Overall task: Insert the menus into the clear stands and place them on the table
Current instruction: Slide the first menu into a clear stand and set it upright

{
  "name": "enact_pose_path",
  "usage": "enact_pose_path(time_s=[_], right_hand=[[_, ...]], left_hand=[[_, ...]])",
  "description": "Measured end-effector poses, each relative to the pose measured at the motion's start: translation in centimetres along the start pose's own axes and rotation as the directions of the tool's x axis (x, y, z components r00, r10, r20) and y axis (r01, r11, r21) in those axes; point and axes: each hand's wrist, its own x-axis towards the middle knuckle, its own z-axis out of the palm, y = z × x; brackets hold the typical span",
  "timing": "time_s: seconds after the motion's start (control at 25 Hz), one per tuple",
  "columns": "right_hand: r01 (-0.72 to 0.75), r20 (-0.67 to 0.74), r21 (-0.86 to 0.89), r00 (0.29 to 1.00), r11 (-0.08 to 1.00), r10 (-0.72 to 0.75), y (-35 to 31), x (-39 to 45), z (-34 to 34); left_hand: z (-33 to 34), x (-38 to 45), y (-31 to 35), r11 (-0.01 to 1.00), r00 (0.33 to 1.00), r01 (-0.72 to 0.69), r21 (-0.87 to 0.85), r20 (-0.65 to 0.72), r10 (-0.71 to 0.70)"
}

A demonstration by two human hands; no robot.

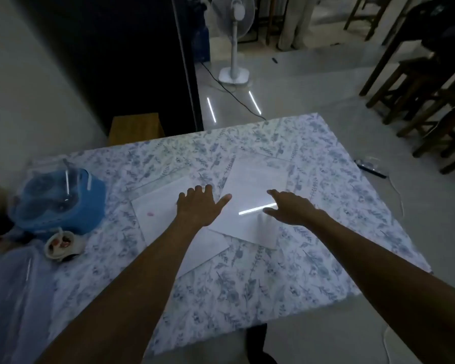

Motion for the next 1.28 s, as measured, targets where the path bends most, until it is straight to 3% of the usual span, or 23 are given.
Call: enact_pose_path(time_s=[0.28, 0.44, 0.6, 0.68, 0.8, 0.88, 1.0, 1.16, 1.28], right_hand=[[-0.189, 0.043, 0.229, 0.982, 0.955, 0.184, 5.7, 6.3, 2.0], [-0.306, 0.148, 0.399, 0.952, 0.864, 0.269, 5.8, 8.1, 1.7], [-0.316, 0.115, 0.435, 0.948, 0.843, 0.296, 6.0, 8.3, 1.7], [-0.342, 0.153, 0.565, 0.938, 0.751, 0.312, 6.6, 7.6, 2.0], [-0.405, 0.238, 0.803, 0.891, 0.437, 0.387, 7.3, 6.0, 2.3], [-0.399, 0.294, 0.872, 0.89, 0.283, 0.35, 7.0, 4.2, 2.6], [-0.327, 0.259, 0.924, 0.916, 0.197, 0.307, 6.1, 0.0, 3.6], [-0.243, 0.214, 0.968, 0.923, 0.055, 0.321, 6.1, -5.3, 4.4], [-0.217, 0.171, 0.97, 0.926, 0.105, 0.336, 5.4, -9.0, 3.3]], left_hand=[[5.2, 7.9, 3.9, 0.993, 0.978, 0.084, -0.083, 0.196, -0.066], [6.1, 9.2, 5.3, 0.952, 0.98, 0.173, -0.252, 0.138, -0.142], [5.8, 9.9, 5.1, 0.906, 0.972, 0.226, -0.358, 0.148, -0.184], [5.9, 9.5, 4.8, 0.877, 0.969, 0.244, -0.413, 0.147, -0.2], [5.8, 8.0, 4.1, 0.82, 0.965, 0.262, -0.509, 0.143, -0.22], [6.1, 6.7, 3.1, 0.802, 0.966, 0.257, -0.539, 0.131, -0.221], [6.3, 4.4, 1.1, 0.763, 0.979, 0.199, -0.615, 0.1, -0.175], [4.3, 0.4, -0.8, 0.594, 0.995, 0.102, -0.798, 0.089, -0.051], [2.1, -2.6, -1.1, 0.606, 0.995, -0.056, -0.793, 0.004, 0.097]])
